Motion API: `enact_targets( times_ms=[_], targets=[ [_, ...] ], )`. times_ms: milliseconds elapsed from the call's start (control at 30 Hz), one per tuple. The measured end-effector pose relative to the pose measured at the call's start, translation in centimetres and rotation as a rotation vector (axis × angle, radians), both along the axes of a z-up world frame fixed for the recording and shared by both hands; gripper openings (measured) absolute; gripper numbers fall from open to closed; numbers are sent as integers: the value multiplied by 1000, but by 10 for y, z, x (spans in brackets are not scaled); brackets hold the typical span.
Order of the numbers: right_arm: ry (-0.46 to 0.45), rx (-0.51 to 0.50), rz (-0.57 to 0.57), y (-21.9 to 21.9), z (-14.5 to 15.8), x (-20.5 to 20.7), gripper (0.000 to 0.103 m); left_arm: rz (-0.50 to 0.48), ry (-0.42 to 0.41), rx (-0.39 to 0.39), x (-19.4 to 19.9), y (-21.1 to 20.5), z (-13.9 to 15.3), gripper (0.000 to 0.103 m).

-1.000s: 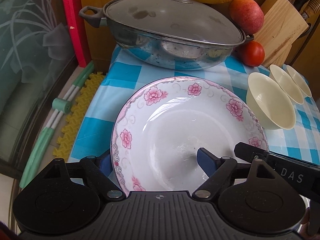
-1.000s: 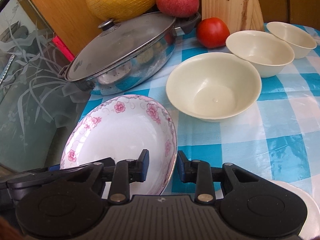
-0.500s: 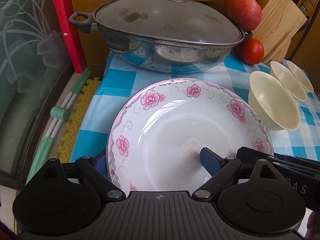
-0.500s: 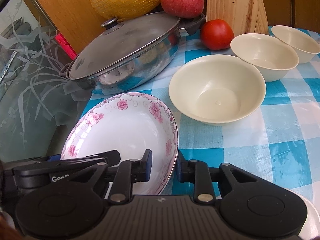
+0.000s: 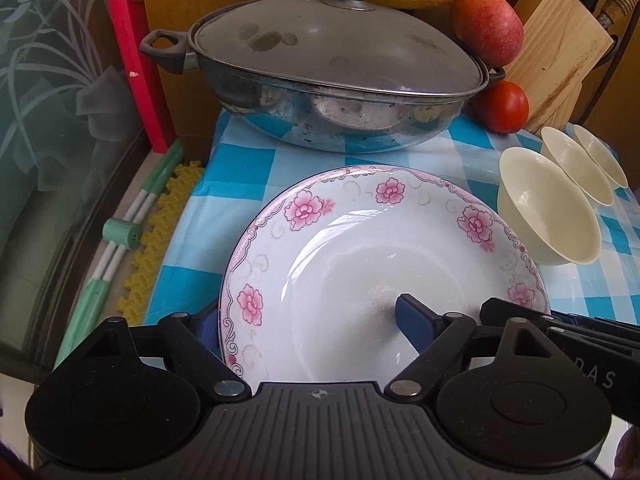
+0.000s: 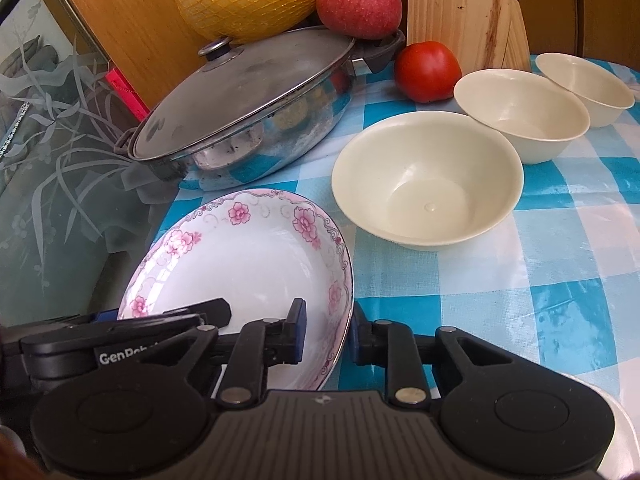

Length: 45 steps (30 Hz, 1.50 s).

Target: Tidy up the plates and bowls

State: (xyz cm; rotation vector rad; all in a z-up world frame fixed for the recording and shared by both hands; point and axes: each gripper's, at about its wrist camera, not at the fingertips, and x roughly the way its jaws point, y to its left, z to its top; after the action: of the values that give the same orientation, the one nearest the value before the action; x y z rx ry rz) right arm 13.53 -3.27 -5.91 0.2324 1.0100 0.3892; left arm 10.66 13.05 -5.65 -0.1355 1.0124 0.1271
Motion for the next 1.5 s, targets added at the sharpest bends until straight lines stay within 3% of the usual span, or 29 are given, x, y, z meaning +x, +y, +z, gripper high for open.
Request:
enact_targets(
  times_ms=[367,567,1200,1500],
  targets=[
    [-4,-4,8,-2,-1,-1,24,-44,-3,-7,-18,-4,0,88],
    [-34,-26,15,1,-2,-6,24,-35,-2,6,-13,-6,-2,94],
    [-39,-23,14,1,6,-10,22,-7,-40,-4,-22,-6,10,89],
    [-21,-12,12,-1,-1,-7,24,-15,-8,-9,-21,-3,1,86]
  ],
)
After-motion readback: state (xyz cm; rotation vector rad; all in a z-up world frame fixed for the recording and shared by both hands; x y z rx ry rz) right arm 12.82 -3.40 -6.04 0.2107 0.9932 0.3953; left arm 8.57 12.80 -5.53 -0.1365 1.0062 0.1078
